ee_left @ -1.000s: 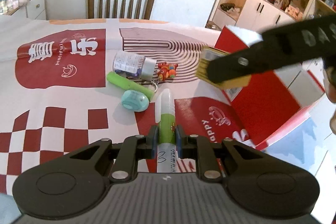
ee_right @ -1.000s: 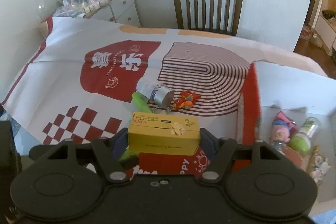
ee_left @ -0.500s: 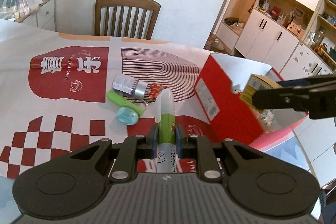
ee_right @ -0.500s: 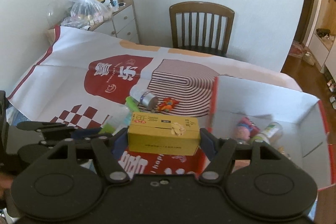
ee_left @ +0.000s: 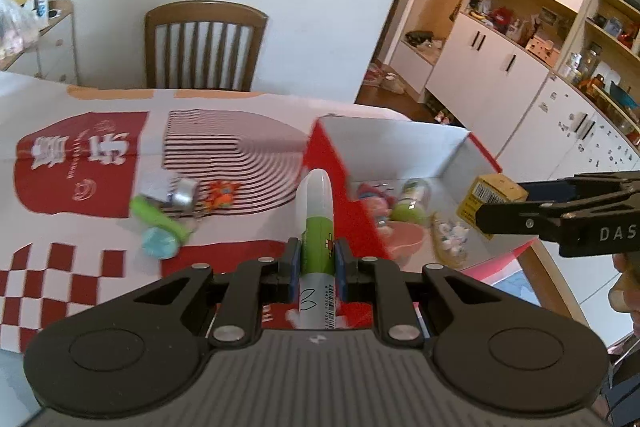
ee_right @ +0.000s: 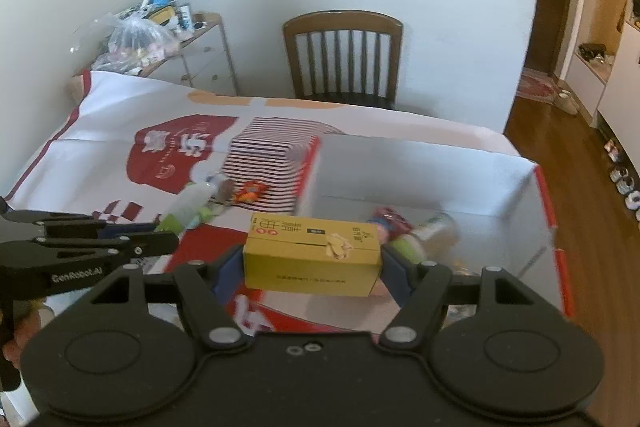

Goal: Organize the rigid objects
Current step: 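Carry the marker with the left tool while the right tool carries the yellow box to the shoebox, then lower the green marker and yellow box into the shoebox and open both tools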

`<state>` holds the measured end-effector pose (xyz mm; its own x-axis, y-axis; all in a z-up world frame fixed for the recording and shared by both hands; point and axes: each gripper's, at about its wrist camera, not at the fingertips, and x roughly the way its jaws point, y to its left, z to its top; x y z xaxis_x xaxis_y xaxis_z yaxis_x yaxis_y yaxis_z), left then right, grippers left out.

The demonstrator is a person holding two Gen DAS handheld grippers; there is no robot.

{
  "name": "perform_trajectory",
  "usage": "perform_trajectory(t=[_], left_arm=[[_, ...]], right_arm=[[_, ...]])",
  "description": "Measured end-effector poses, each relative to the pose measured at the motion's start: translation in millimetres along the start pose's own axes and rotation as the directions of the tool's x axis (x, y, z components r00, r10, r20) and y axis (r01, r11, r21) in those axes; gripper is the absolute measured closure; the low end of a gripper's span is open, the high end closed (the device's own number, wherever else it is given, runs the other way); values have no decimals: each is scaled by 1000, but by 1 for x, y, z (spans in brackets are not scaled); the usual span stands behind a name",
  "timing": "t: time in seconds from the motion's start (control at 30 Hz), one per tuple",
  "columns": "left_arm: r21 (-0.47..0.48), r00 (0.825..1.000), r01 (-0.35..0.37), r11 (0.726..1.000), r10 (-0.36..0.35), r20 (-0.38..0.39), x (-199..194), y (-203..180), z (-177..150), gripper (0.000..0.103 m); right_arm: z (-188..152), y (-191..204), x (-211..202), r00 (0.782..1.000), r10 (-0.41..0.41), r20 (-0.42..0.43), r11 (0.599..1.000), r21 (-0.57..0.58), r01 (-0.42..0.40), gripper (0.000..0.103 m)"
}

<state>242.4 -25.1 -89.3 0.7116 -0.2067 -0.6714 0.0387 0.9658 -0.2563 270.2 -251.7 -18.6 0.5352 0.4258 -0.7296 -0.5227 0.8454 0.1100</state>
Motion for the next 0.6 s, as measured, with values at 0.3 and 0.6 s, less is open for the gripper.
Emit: perform_trajectory(t=[0.3, 0.6], left_arm=[[31, 999, 16, 999, -15, -32, 36, -55, 12, 86], [47, 999, 4, 999, -1, -53, 73, -93, 31, 86]], right_arm=[[-15, -72, -8, 999, -43, -11, 998, 40, 43, 32], [-22, -122, -3, 998, -57, -20, 997, 49, 58, 32]])
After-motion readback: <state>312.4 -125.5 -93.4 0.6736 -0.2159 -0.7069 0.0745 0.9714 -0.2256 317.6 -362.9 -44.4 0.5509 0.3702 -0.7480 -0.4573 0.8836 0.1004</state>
